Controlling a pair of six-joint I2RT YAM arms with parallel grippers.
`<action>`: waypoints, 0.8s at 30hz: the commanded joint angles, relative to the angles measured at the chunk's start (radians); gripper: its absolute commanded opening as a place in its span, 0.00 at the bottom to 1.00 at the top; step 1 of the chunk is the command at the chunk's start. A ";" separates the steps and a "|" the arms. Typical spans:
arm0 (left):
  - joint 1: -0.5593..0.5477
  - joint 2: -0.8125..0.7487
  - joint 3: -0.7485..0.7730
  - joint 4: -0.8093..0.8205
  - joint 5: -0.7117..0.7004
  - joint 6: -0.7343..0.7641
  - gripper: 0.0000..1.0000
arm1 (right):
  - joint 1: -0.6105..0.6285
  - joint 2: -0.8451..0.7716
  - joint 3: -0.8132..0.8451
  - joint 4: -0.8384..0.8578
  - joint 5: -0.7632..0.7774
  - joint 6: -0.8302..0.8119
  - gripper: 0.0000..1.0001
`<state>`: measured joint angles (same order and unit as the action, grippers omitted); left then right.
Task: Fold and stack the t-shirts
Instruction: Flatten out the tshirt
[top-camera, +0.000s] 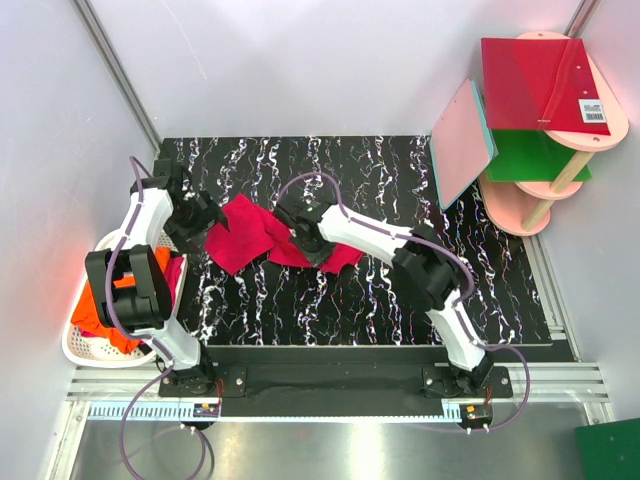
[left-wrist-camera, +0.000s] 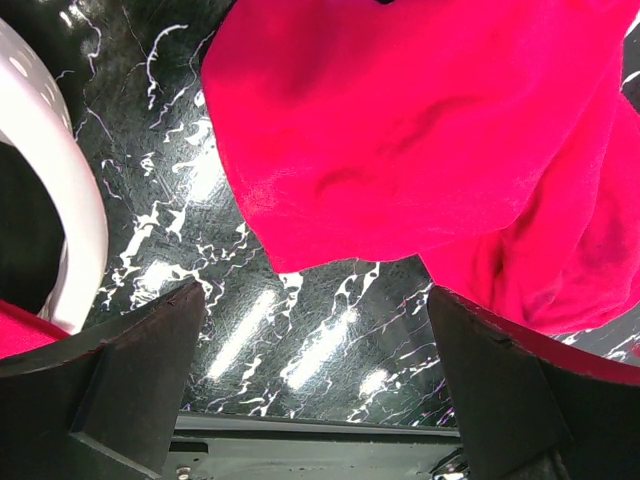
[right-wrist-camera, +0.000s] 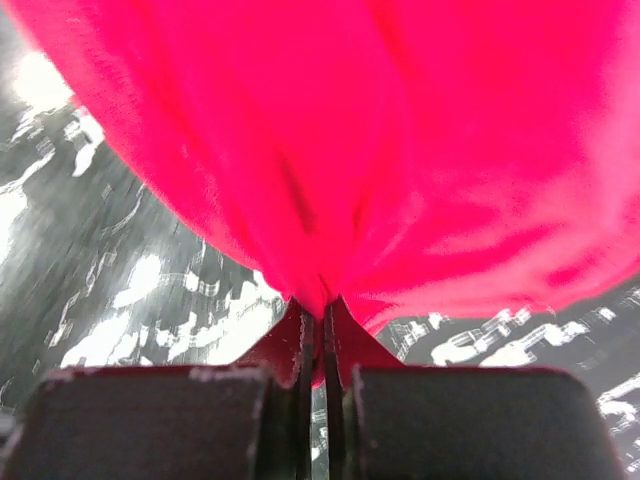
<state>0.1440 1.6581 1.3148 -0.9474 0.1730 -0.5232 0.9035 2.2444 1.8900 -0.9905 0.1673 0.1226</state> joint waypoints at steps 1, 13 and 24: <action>0.002 0.003 0.004 0.025 -0.012 0.002 0.99 | 0.003 -0.167 0.041 -0.057 0.044 -0.052 0.00; -0.029 0.048 0.073 0.029 0.026 -0.003 0.86 | -0.217 -0.021 0.269 -0.028 0.354 0.003 0.00; -0.295 0.094 0.093 0.029 0.065 0.063 0.99 | -0.394 0.233 0.561 -0.008 0.434 0.043 0.67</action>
<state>-0.0429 1.7187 1.3510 -0.9340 0.1917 -0.5076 0.5205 2.4725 2.3856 -1.0054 0.5682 0.1261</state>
